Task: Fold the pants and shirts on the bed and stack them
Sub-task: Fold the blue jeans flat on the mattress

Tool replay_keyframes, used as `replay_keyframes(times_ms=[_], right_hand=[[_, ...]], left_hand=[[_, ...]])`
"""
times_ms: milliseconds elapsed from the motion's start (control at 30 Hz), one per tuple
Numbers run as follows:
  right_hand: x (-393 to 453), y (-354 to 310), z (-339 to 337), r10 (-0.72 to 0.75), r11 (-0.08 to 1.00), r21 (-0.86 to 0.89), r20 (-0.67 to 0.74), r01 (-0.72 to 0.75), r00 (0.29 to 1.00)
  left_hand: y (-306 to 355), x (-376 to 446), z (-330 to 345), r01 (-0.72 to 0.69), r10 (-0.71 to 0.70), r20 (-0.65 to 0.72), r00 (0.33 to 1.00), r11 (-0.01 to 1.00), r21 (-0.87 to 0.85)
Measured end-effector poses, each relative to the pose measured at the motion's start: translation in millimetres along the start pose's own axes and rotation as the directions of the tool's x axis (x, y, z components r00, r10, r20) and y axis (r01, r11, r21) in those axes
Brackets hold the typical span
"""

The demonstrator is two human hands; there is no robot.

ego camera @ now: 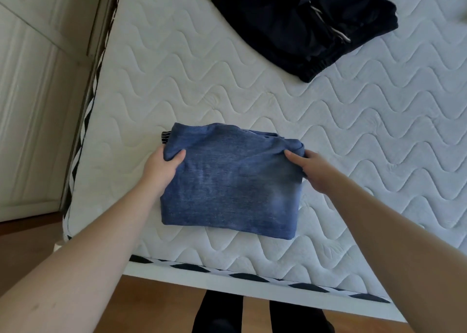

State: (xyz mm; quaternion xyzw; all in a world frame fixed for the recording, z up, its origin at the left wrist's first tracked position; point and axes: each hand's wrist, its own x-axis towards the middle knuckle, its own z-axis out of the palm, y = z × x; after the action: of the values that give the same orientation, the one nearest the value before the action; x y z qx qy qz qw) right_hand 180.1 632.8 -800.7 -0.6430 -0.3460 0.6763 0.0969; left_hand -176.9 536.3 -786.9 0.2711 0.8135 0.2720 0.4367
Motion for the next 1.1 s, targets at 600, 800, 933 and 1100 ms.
replay_keyframes(times_ms=[600,800,933,1100], right_hand=[[1.4,-5.2,9.5,0.089,0.995,-0.051,-0.017,-0.09,0.996],[-21.2,-8.7,-7.1,-0.024,0.997,0.078,0.012,0.023,1.0],[-47.7,-27.7,-25.7,-0.138,0.98,0.151,0.026,0.133,0.99],[-76.5,-74.4,-54.9,-0.375,0.921,0.089,-0.06,0.379,0.925]], left_hand=[[19.2,28.6,-23.0,0.417,-0.279,0.429,0.859,0.867,-0.272],[24.3,12.5,-29.4,0.332,-0.199,0.374,0.906,0.881,-0.338],[56.6,0.1,-32.5,0.183,-0.048,0.353,0.935,0.915,-0.36],[122.3,-6.6,-39.6,-0.097,0.252,0.349,0.902,0.909,-0.404]])
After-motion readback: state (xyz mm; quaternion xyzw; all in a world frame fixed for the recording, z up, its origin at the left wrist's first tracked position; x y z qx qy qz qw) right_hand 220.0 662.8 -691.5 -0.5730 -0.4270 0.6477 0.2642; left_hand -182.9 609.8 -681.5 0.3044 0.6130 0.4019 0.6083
